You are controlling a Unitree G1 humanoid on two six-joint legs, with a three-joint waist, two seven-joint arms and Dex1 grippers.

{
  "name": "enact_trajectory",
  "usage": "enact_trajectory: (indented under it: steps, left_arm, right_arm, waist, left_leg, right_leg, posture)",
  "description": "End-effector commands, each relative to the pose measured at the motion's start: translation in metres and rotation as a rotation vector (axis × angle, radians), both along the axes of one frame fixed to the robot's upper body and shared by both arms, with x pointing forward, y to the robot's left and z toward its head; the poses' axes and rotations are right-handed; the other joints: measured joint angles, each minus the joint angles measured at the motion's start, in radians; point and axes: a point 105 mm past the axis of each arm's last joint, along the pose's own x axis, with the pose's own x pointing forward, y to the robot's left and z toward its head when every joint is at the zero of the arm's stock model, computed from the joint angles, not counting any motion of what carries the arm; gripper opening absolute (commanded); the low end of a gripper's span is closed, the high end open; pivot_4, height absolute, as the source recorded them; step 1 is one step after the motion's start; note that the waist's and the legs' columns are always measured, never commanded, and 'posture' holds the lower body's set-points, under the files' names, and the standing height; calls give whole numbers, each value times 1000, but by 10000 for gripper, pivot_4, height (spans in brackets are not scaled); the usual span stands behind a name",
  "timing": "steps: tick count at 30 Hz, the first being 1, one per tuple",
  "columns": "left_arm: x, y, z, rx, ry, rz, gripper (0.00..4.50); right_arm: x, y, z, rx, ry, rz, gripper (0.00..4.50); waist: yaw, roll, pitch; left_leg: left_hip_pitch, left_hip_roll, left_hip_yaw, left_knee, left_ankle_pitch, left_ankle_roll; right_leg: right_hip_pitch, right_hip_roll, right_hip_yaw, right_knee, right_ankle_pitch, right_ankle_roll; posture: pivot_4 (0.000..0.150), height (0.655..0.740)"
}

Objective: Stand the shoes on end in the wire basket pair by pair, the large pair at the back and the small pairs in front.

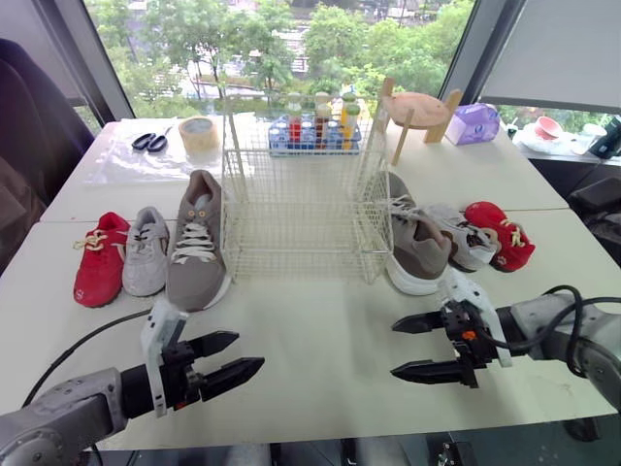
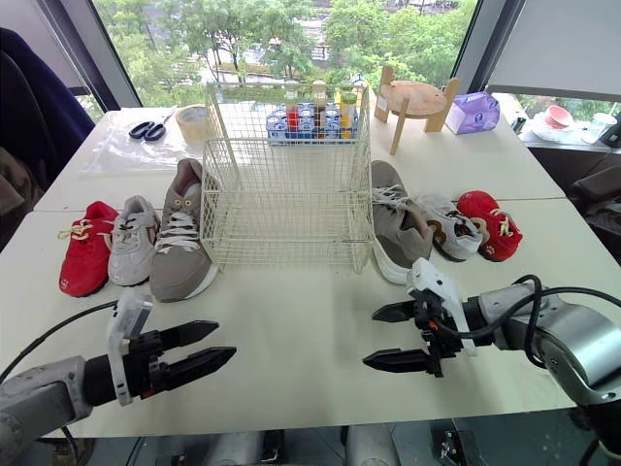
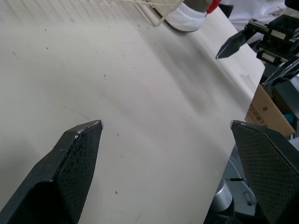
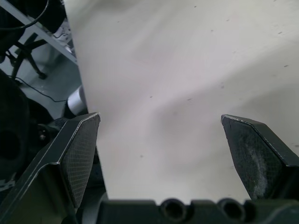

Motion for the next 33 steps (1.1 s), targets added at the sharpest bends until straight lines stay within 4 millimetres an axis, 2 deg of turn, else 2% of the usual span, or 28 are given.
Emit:
enact_trajectory:
  steps: [1, 6, 9, 12, 15, 20, 23, 26, 33]
  left_arm:
    - [1, 2, 7, 13, -27, -14, 45000]
    - [5, 14, 31, 125, -89, -111, 45000]
    - [12, 18, 65, 188, -192, -175, 45000]
    - [15, 12, 102, 186, -295, -243, 45000]
    - [17, 7, 114, 202, -341, -267, 45000]
    - [18, -2, 122, 202, -388, -265, 45000]
    - [18, -7, 122, 189, -404, -258, 45000]
    - [19, -10, 119, 166, -411, -233, 45000]
    - [23, -18, 114, 136, -421, -190, 45000]
  right_arm:
    - [4, 0, 19, -52, -90, 38, 44531]
    - [24, 14, 89, -35, -279, 108, 44531]
    - [32, 27, 130, -49, -398, 196, 44531]
    - [50, 43, 150, -111, -510, 283, 44531]
    - [75, 57, 144, -184, -549, 314, 44531]
    - [100, 71, 117, -321, -527, 389, 44531]
    - [104, 72, 100, -390, -461, 430, 44531]
    - [109, 68, 85, -446, -439, 435, 36520]
    - [112, 71, 82, -453, -419, 425, 1735]
  waist:
    - [0, 0, 0]
    - [-4, 1, 0]
    - [-4, 2, 2]
    - [-5, 2, 2]
    - [-13, 2, 2]
    - [-8, 3, 3]
    - [-5, 3, 3]
    - [-4, 3, 3]
    - [-8, 2, 2]
  left_leg:
    - [0, 0, 0, 0, 0, 0]
    - [0, 0, 0, 1, 1, -1]
    - [0, 1, 0, 0, 1, -1]
    - [-1, 2, 0, -2, 1, -2]
    - [-2, 1, 1, -2, 1, -2]
    - [-3, 1, 4, -2, 1, -3]
    - [-3, 1, 4, -2, 2, -3]
    - [-3, 1, 4, -1, 2, -4]
    - [-1, 1, 3, -1, 5, -9]
  right_leg:
    - [0, 0, 0, 0, 0, 0]
    - [-2, 1, 0, 3, 0, 0]
    - [-4, 3, 0, 3, 0, 0]
    - [-6, 3, 0, 2, 0, 0]
    - [-5, 3, 1, 1, 0, 0]
    - [-6, 3, 1, 3, 0, 0]
    - [-6, 3, 1, 4, 1, 0]
    - [-6, 3, 0, 4, 1, 0]
    - [-6, 4, 0, 9, 1, 0]
  posture:
    - [1500, 7400]
    - [1500, 7400]
    - [1500, 7400]
    - [1500, 7400]
    - [1500, 7400]
    - [1500, 7400]
    - [1500, 7400]
    - [1500, 7400]
    - [1500, 7400]
